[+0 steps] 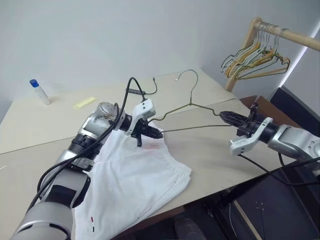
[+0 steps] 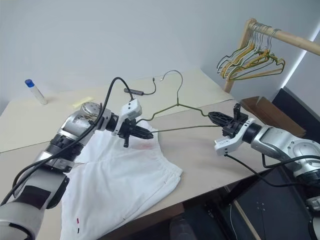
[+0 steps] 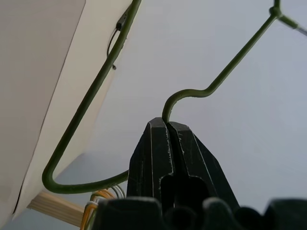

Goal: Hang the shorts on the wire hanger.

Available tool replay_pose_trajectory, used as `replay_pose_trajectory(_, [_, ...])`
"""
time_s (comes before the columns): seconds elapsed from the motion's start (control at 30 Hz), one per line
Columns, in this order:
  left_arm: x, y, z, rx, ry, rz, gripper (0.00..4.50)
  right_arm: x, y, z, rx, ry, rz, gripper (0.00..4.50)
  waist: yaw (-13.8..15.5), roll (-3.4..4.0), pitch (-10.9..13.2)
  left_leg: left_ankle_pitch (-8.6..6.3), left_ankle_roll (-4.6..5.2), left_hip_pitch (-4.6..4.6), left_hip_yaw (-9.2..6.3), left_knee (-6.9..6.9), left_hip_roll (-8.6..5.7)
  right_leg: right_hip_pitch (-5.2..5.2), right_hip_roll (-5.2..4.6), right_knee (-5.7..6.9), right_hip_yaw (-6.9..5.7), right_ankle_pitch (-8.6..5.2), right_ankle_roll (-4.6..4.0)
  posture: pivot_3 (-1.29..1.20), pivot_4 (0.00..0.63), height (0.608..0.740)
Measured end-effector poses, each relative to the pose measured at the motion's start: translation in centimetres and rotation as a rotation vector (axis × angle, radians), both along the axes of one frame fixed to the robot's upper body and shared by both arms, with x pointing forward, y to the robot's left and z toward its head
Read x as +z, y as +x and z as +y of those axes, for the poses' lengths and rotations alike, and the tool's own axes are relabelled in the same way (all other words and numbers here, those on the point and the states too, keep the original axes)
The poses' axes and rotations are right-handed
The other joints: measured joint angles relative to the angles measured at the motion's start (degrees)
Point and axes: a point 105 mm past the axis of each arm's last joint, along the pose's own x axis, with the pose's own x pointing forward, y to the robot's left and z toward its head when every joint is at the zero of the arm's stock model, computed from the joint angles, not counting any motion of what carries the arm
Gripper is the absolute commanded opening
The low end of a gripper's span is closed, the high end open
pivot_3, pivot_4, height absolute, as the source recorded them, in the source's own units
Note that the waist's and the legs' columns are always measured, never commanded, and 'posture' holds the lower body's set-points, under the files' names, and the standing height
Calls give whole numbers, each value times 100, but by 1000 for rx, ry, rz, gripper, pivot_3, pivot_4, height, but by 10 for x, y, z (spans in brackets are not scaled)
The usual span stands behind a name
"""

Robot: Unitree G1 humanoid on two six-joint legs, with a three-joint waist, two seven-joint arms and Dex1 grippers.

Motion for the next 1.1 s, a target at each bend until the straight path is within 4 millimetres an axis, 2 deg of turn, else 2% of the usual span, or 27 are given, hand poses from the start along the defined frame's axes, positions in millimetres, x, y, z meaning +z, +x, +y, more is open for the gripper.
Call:
replay_pose_trajectory(0.13, [-2, 0, 10, 14, 13, -24, 0, 2, -8, 7, 56, 90, 96, 1037, -5, -1, 0, 0, 0, 0, -1, 0, 5, 3, -1, -3, -1, 0, 1, -266, 0, 740])
replay_pose_trajectory(0.27, [-4, 7, 22, 36, 65, -140, 0, 4, -27, 14, 128, 249, 315, 2407, 13, -6, 3, -1, 1, -1, -7, 1, 9, 12, -7, -9, -7, 2, 5, -238, 0, 740])
replay_pose_trajectory(0.4, [-1, 9, 25, 5, 70, -272, 0, 9, -31, 20, 59, 525, 692, 3804, 37, -7, 3, -3, 6, -2, -9, 10, 7, 21, -22, -9, -10, 9, 15, -212, 0, 740])
replay_pose_trajectory(0.43, [1, 9, 25, -8, 63, -303, 0, 11, -31, 21, 29, 604, 839, 4100, 54, -6, 3, -4, 8, -4, -12, 14, 6, 22, -26, -8, -14, 10, 16, -208, 0, 740])
replay_pose_trajectory(0.53, [6, 5, 23, -55, 52, -369, 0, 17, -25, 23, -34, 678, 1078, 4100, 124, -4, 2, -10, 16, -3, -15, 24, 7, 22, -29, -6, -18, 11, 17, -202, 0, 740])
replay_pose_trajectory(0.63, [9, 1, 21, -83, 48, -382, 0, 28, -12, 25, -106, 677, 1146, 4100, 245, 0, 3, -11, 18, -8, -17, 26, 7, 10, -29, -3, -21, 10, 17, -189, 0, 740])
replay_pose_trajectory(0.7, [9, -1, 23, -84, 49, -385, 0, 24, -2, 26, -193, 650, 1210, 3934, 337, 2, 4, -16, 20, -13, -13, 28, 4, 1, -30, -3, -20, 10, 17, -187, 0, 740])
replay_pose_trajectory(0.8, [11, -3, 21, -97, 45, -394, 0, 11, 2, 30, -274, 571, 1313, 3205, 454, 3, 4, -22, 25, -46, -16, 43, 0, -29, -32, 1, -22, 9, 19, -182, 0, 740])
replay_pose_trajectory(0.87, [13, -4, 22, -95, 42, -397, 0, 4, 2, 33, -290, 520, 1357, 2488, 544, 6, 1, -21, 24, -113, -17, 68, -9, -100, -40, 21, -23, 12, 22, -178, 0, 740])
replay_pose_trajectory(1.0, [11, -5, 24, -100, 39, -387, 0, -9, 5, 32, -336, 461, 1393, 1119, 635, 6, 1, -18, 20, -187, -15, 94, -46, -183, -74, 78, -17, 14, 28, -171, 0, 740])
replay_pose_trajectory(1.1, [10, -6, 24, -103, 39, -382, 0, -13, 5, 34, -340, 437, 1417, 73, 658, 7, 1, -13, 13, -195, -22, 94, -54, -194, -75, 87, -19, 14, 29, -172, 0, 740])
